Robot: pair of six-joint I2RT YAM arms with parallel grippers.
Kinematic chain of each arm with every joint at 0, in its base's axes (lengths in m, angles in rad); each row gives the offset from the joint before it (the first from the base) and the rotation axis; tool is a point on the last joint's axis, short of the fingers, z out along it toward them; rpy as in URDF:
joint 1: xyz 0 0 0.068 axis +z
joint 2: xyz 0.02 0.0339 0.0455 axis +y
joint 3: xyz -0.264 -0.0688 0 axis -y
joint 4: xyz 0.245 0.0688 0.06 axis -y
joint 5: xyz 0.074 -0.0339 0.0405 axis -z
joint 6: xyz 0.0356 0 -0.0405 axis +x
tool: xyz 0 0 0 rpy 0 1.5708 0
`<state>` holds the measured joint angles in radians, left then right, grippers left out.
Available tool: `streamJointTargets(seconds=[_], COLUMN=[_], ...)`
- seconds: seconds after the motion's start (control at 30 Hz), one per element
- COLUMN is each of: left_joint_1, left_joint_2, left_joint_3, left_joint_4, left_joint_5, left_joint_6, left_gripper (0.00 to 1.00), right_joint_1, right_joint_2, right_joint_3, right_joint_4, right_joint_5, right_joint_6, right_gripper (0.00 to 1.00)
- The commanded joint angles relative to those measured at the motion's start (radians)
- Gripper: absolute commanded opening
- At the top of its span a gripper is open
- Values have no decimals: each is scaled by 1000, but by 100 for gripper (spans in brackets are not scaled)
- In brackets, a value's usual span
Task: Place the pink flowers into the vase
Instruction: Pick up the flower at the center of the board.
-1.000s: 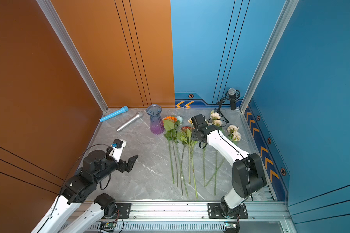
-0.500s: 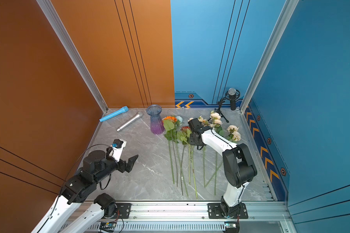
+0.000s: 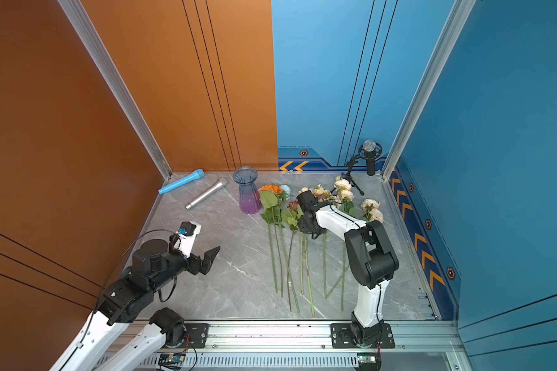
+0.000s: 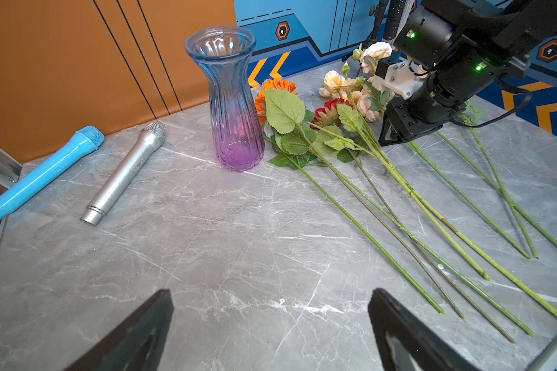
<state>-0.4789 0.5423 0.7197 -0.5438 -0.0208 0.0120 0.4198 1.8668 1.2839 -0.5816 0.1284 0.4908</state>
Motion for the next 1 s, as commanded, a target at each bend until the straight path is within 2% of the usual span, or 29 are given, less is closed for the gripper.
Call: streamJointTargets(seconds=[0.0, 0.37, 0.77, 0.97], left_joint_1=[-1, -1, -1, -1], left_joint_2=[-2, 5, 2, 5], left_joint_3=[-11, -11, -11, -11], left_joint_4=[-15, -15, -15, -15], left_joint_5=[15, 18, 16, 17], left_joint_6=[19, 21, 20, 21], left_gripper=[98, 98, 98, 98], right_joint_1=[-3, -84, -111, -128], right_joint_2=[-26, -117, -56, -28], right_joint_3=[11, -62, -52, -57], right_joint_4=[1, -22, -13, 8], right_joint_5=[42, 78, 112, 84], right_joint_6=[0, -20, -24, -24], right_gripper=[34, 35, 35, 34])
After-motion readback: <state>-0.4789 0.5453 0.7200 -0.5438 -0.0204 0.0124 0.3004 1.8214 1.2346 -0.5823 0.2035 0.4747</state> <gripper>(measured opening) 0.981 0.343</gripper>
